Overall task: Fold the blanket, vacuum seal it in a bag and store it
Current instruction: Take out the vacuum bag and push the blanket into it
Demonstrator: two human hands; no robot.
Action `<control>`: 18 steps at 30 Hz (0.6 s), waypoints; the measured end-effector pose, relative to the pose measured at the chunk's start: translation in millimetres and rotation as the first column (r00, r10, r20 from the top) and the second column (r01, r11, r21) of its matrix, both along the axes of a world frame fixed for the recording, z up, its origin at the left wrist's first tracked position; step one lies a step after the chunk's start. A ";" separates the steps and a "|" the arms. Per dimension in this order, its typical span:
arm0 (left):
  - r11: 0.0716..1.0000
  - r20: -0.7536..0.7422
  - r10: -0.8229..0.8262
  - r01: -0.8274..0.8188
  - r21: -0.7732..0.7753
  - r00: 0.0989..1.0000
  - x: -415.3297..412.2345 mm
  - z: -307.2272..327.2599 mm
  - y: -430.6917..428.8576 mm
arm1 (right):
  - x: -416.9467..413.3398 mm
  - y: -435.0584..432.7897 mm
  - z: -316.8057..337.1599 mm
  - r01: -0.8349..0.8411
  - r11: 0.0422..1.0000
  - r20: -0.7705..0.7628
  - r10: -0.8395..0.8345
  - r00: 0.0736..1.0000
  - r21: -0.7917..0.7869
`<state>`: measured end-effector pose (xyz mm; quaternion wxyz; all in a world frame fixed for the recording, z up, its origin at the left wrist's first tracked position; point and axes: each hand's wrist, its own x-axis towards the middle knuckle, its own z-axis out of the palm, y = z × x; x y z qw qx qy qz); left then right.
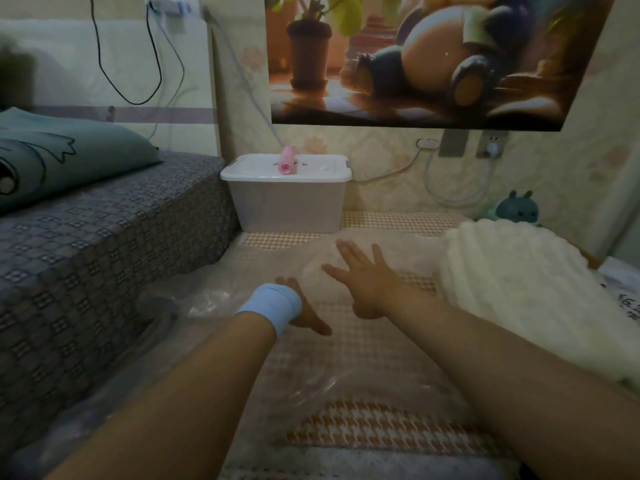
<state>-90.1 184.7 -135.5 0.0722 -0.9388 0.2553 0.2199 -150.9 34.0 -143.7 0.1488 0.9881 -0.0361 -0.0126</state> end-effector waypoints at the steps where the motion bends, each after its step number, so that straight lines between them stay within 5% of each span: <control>1: 0.998 0.008 0.014 -0.013 -0.057 1.000 8.9 -8.1 -1.3 | 3.5 -2.5 -3.9 0.016 0.999 0.057 -0.014 0.998 -0.032; 4: 0.968 0.048 -0.028 0.039 -0.249 0.998 41.1 -26.6 0.1 | 13.7 -6.1 -6.7 -0.057 0.997 0.258 0.067 0.964 -0.046; 6: 0.950 0.106 -0.063 0.092 -0.299 0.992 53.6 -31.4 1.9 | 20.0 -11.7 -10.4 -0.145 0.988 0.248 0.131 0.960 0.042; 10: 0.979 0.286 -0.054 0.107 -0.171 0.957 54.3 -37.0 -10.8 | 25.4 -21.3 -34.7 0.080 0.968 -0.168 -0.040 0.985 0.236; 14: 0.992 0.460 -0.057 0.102 -0.074 0.886 34.7 -22.3 -24.3 | 15.9 -35.8 -46.0 0.478 0.848 -0.432 -0.353 0.830 0.227; 16: 0.984 0.324 -0.114 0.151 -0.092 0.939 13.8 -13.6 -31.7 | 9.9 -33.9 -43.5 0.550 0.813 -0.476 -0.412 0.777 0.192; 18: 0.976 0.031 -0.197 0.200 -0.091 0.980 -0.6 -20.9 -38.3 | 6.6 -24.7 -38.0 0.540 0.830 -0.500 -0.409 0.763 0.144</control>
